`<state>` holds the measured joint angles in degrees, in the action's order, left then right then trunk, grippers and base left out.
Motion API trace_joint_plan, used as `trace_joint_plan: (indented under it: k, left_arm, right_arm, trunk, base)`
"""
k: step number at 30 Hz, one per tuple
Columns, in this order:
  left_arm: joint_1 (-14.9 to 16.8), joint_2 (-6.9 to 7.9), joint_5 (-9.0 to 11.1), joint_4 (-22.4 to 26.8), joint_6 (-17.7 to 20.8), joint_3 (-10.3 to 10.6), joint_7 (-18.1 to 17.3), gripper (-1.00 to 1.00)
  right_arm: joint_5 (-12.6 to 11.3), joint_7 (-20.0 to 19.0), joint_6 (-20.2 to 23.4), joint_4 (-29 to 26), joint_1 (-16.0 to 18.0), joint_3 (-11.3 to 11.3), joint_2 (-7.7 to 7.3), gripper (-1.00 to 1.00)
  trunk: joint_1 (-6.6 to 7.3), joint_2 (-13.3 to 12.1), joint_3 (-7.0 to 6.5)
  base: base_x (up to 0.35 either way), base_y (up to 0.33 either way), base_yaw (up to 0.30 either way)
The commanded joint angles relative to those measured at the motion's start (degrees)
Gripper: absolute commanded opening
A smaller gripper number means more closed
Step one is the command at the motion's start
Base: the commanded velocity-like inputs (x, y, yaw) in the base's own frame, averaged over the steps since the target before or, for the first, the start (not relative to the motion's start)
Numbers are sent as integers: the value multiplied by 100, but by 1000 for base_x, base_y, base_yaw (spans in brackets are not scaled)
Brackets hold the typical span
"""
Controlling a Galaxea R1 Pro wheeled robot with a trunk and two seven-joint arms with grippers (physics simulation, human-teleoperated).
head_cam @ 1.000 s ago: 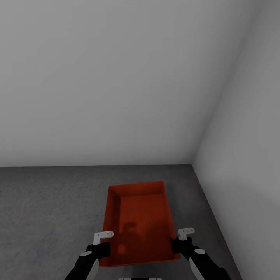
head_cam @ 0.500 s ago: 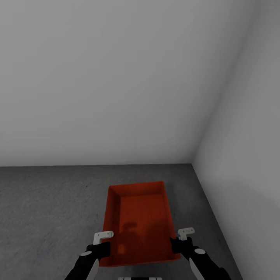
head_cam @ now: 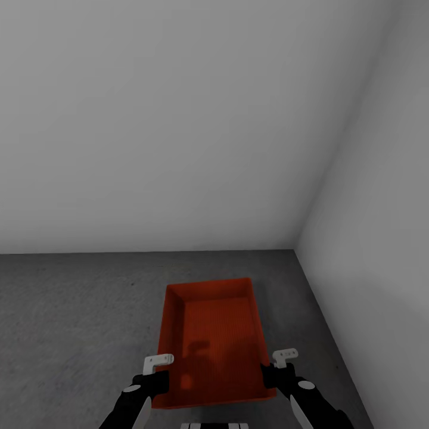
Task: Move the two storage containers from the living room to the garage. In the garage, place one container on the floor and stack the other container on top of it (either order is fine).
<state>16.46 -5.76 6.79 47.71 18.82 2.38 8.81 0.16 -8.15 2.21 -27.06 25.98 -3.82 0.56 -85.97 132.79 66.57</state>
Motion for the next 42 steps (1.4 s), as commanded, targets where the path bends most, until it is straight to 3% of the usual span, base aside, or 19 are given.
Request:
trace_joint_plan:
  k: [1,8,25,42]
  left_arm:
    - [-3,110,-284,19,-168,22,235,-100]
    - [-3,110,-284,19,-168,23,235,-100]
    - [-3,110,-284,19,-168,25,235,-100]
    - [-3,103,-284,19,-168,25,235,-100]
  right_arm:
    - [-254,-336,25,11,5,30,-3,-100]
    - [-254,-336,25,13,4,30,-3,-100]
    - [-253,-337,25,11,6,32,-3,-100]
    - [-253,-337,25,13,4,30,-3,-100]
  trunk:
    - [1,2,5]
    - [1,2,5]
    - [-372,684,310]
    - [-372,684,310]
  base:
    - [0,0,0]
    - [0,0,0]
    - [0,0,0]
    - [0,0,0]
